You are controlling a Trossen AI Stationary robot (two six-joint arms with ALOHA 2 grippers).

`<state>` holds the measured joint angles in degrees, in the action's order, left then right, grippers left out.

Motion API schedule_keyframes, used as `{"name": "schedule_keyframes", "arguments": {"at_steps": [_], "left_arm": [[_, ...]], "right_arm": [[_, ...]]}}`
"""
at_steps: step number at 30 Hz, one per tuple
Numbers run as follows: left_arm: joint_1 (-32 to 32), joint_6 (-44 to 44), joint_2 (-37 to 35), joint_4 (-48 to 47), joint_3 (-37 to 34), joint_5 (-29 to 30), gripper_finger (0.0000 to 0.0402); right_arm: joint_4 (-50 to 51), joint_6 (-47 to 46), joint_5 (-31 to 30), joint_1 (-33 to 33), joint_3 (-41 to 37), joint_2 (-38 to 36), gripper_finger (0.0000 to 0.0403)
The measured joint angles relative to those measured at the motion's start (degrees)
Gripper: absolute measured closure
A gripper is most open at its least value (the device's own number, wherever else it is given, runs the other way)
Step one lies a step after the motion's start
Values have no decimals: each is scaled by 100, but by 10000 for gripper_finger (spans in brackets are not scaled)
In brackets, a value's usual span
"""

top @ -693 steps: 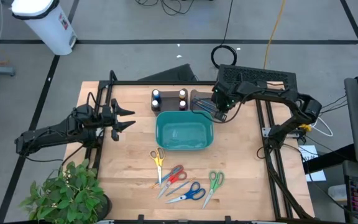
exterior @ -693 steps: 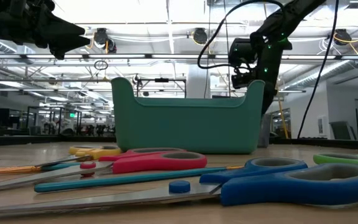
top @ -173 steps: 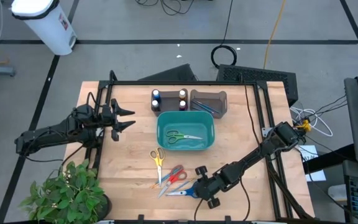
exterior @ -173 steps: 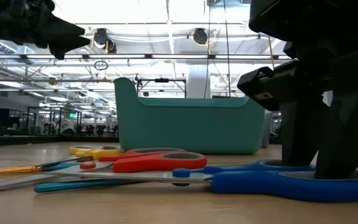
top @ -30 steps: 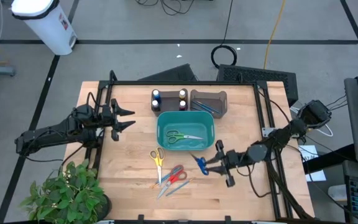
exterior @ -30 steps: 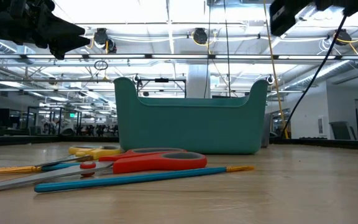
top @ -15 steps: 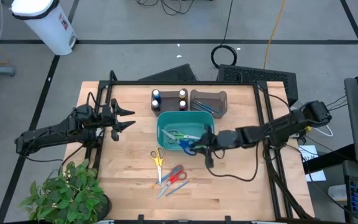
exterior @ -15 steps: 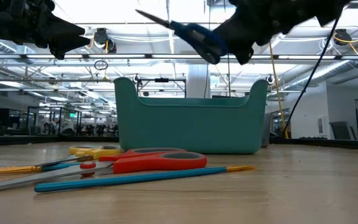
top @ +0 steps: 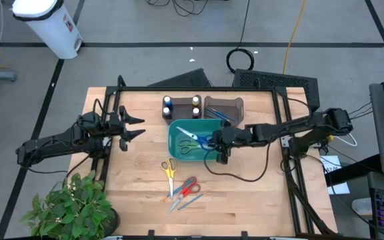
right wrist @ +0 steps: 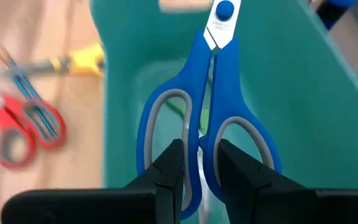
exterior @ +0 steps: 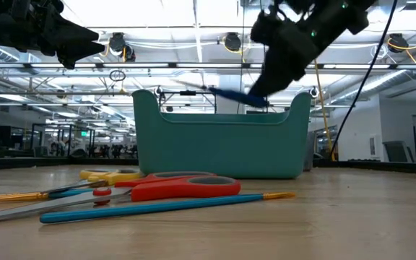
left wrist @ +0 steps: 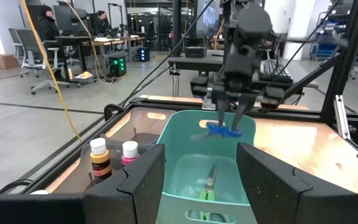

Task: Pick & Place Paint Supplies
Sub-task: Put the blue scissors into the green bin, then put the yellow scissors into the green bin

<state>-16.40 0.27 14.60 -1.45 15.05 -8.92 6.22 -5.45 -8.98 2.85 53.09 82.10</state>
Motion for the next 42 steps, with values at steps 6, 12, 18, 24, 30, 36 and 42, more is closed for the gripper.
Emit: {"name": "schedule_keyframes", "arguments": {"at_steps": [6,12,18,24,30,36,42], "left_arm": [[0,0,0,2,0,1,194],[0,0,0,2,0,1,195],[0,0,-1,2,0,1,195],[0,0,1,2,0,1,194],[0,0,-1,2,0,1,194],[0,0,-1,2,0,1,194],[0,0,0,1,0,1,195]], "right_arm": [[-32,365,29,0,-1,439,342],[-22,420,59,-18,-3,786,342],[-21,424,170,-32,-5,998,336],[-80,424,180,-134,-6,1259,333],[-173,463,180,-149,-10,1430,302],[-314,463,162,-149,-10,1428,281],[-976,365,159,-126,-10,1354,267]]}}
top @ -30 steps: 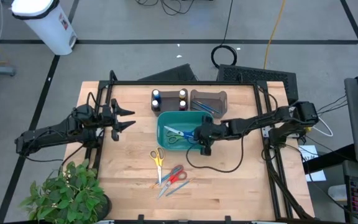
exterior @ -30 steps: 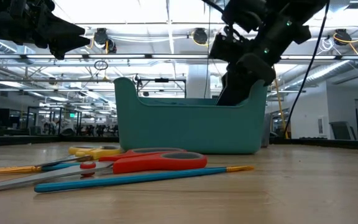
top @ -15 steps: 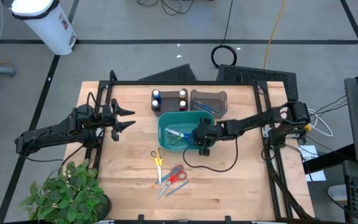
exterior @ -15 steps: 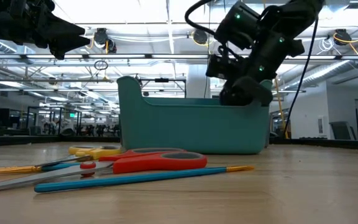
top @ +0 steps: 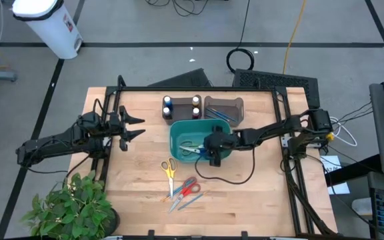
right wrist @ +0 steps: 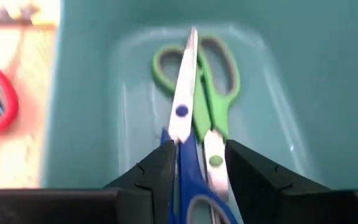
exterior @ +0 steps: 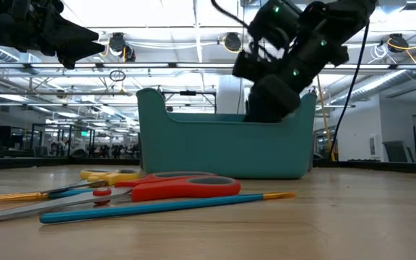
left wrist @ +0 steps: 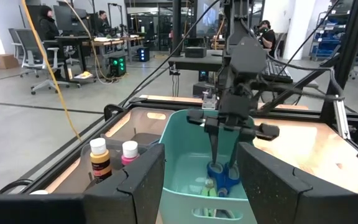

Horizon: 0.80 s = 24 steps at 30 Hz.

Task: Pick & Place Paint Supplies
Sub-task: Put the yellow scissors into the green bin

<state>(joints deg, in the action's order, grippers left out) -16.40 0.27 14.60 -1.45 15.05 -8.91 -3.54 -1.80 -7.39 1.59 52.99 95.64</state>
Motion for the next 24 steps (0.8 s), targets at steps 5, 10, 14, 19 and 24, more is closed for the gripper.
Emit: {"name": "schedule_keyframes", "arguments": {"at_steps": [5,10,14,19,24], "left_arm": [[0,0,-1,1,0,0,194],[-2,0,-1,1,0,0,195],[-1,0,-1,1,0,0,194],[-1,0,0,0,0,0,195],[-2,0,1,11,0,-2,194]], "right_arm": [[-169,-52,3,104,0,-537,256],[-35,-744,11,416,0,-1394,253],[-118,-922,10,904,-45,-1955,260],[-943,-377,12,1671,-481,-2340,271],[-2320,233,7,2236,-1161,-2535,277]]}}
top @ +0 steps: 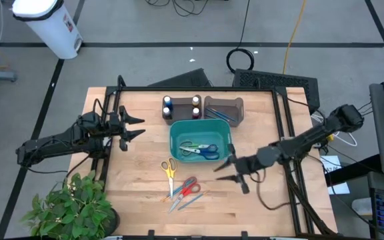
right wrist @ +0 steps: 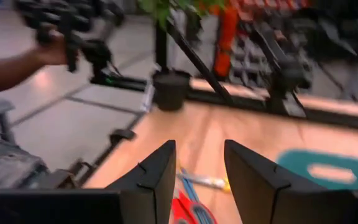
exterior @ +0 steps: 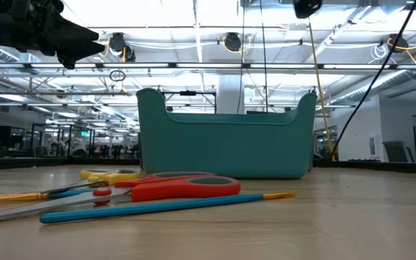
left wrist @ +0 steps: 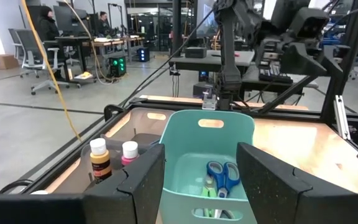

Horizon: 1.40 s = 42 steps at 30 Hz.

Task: Pick & Place Paint Supplies
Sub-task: Put the yellow scissors into the green bin

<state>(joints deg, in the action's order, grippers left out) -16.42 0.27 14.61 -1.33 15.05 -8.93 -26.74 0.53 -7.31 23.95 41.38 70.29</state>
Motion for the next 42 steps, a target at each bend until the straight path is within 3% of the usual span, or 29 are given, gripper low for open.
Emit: {"name": "schedule_keyframes", "arguments": {"at_steps": [5,10,17,25,31,37,42], "left_arm": [[0,0,0,48,0,2,195],[2,84,0,345,0,-1,194],[2,1856,0,686,0,-60,194],[92,3346,32,790,0,32,194],[1130,3624,990,1214,101,81,194],[2371,3123,2502,880,543,844,194],[2885,3259,3580,-82,765,1778,194]], "right_arm": [[-574,333,0,258,-643,-499,278],[-620,285,-26,253,-1335,-1521,285],[-1208,190,-339,244,-2441,-2824,297],[-2120,327,-337,105,-3337,-3531,307],[-2190,322,-335,71,-3416,-3601,310],[-2191,320,-337,73,-3416,-3599,310],[-2190,318,-685,73,-3416,-3580,310]]}}
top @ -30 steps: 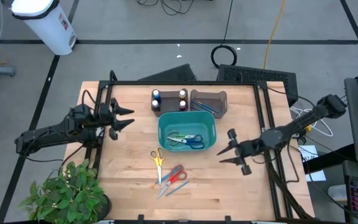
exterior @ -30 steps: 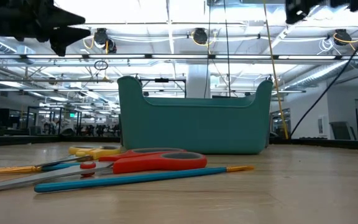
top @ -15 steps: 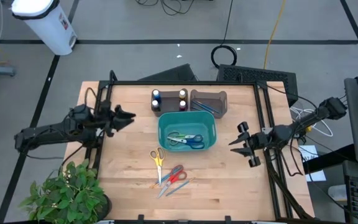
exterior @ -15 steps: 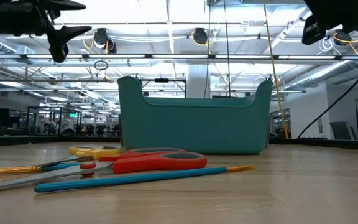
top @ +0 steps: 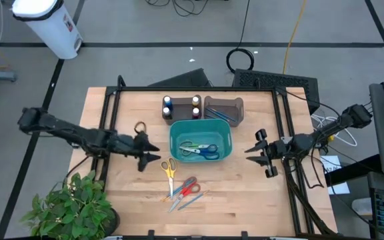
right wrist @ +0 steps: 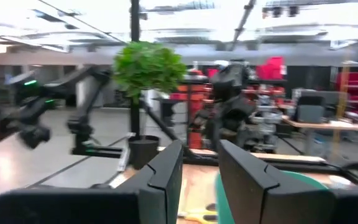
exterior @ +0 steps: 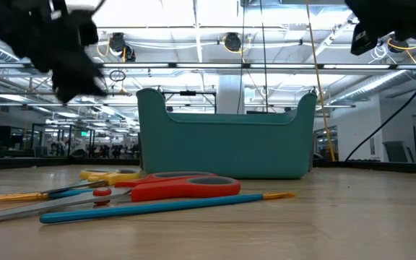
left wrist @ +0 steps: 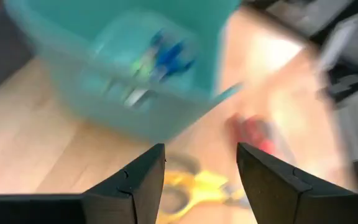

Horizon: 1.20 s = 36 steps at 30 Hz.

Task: Pick & Place Paint Supplies
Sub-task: Put the yellow scissors into the green bin

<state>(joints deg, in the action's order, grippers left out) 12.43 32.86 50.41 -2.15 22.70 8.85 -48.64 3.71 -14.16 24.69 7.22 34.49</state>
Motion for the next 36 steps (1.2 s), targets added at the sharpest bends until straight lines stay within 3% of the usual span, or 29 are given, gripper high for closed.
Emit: {"name": "schedule_keyframes", "arguments": {"at_steps": [4,10,21,29,36], "left_arm": [[143,566,783,-242,4,381,194],[185,1022,1830,-82,103,407,195],[181,-311,3378,-1766,1728,319,195],[166,-373,4037,-1872,1914,320,195],[170,-336,4190,-2297,1941,279,195]], "right_arm": [[16,0,-384,0,0,91,310],[4,11,-391,0,2,194,310],[4,2,-391,-146,4,198,310],[39,-1,-381,-146,7,198,310],[46,-1,-379,-146,9,198,310]]}}
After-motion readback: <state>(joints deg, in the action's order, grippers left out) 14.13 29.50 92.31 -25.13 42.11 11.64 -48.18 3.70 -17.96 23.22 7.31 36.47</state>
